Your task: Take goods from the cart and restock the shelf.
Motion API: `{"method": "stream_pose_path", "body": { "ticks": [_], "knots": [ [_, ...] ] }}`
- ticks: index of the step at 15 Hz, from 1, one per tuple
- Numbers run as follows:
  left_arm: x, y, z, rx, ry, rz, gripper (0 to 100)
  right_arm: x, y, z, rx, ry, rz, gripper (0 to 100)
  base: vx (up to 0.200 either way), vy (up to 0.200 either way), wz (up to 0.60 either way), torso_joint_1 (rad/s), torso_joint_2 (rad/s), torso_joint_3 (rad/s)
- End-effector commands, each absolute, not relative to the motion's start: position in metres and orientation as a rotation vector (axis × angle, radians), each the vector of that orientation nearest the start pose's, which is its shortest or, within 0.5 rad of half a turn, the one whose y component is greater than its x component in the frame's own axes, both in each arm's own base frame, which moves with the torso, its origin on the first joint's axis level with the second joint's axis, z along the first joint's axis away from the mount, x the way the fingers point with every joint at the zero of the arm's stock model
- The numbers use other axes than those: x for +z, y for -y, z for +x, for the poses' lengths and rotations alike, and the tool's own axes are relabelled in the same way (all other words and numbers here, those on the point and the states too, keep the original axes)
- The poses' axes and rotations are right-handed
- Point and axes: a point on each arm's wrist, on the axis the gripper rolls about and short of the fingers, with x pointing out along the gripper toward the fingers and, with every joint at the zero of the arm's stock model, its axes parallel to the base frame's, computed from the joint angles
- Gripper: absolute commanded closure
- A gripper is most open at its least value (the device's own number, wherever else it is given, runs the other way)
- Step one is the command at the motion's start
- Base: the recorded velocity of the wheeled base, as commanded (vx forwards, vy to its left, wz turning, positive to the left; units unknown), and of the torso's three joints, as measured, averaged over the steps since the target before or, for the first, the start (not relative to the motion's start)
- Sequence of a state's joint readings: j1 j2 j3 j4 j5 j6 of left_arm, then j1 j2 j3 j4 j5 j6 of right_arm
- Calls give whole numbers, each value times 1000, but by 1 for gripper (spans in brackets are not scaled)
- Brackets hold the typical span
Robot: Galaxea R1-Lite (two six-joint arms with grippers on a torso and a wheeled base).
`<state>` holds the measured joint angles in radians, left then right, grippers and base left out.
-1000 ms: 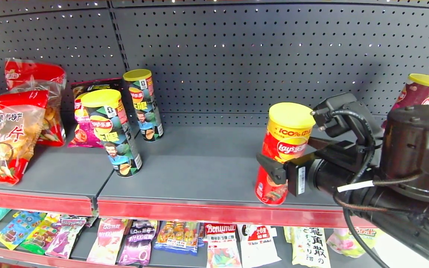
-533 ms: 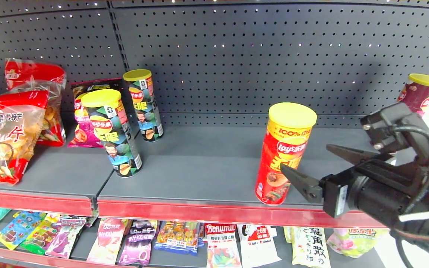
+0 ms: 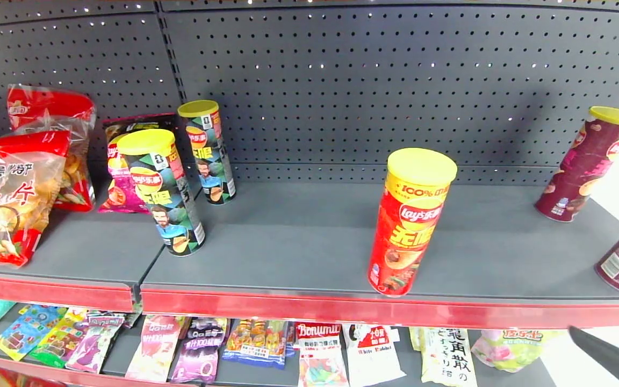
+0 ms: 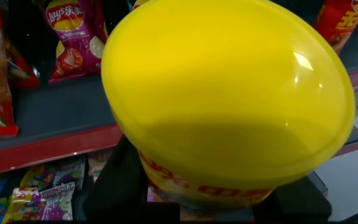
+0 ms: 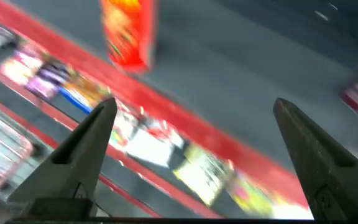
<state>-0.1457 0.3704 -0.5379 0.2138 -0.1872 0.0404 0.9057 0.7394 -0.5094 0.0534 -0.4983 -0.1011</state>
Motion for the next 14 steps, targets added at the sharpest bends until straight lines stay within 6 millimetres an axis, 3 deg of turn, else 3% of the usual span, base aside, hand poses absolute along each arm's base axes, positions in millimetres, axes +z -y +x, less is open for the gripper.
{"method": "stream_pose_path", "body": {
  "ticks": [1,4,7,8,11,14],
  "knots": [
    [211,3,-12,-346,-66,38,100,204,33,-15,248,-98,-195,0,0,0,0,0,0,0],
    [215,4,-8,-373,-76,36,100,200,31,-33,-93,-111,-103,0,0,0,0,0,0,0],
    [224,6,1,-398,-45,37,100,185,17,-46,-457,-265,-128,0,0,0,0,0,0,0],
    [225,6,2,-404,-40,35,100,178,15,-49,-468,-286,-125,0,0,0,0,0,0,0],
    [222,7,3,-455,-44,33,100,161,14,-59,-247,-225,-101,0,0,0,0,0,0,0],
    [223,8,6,-461,-53,33,100,132,14,-59,-336,-249,-114,0,0,0,0,0,0,0]
  ]
}}
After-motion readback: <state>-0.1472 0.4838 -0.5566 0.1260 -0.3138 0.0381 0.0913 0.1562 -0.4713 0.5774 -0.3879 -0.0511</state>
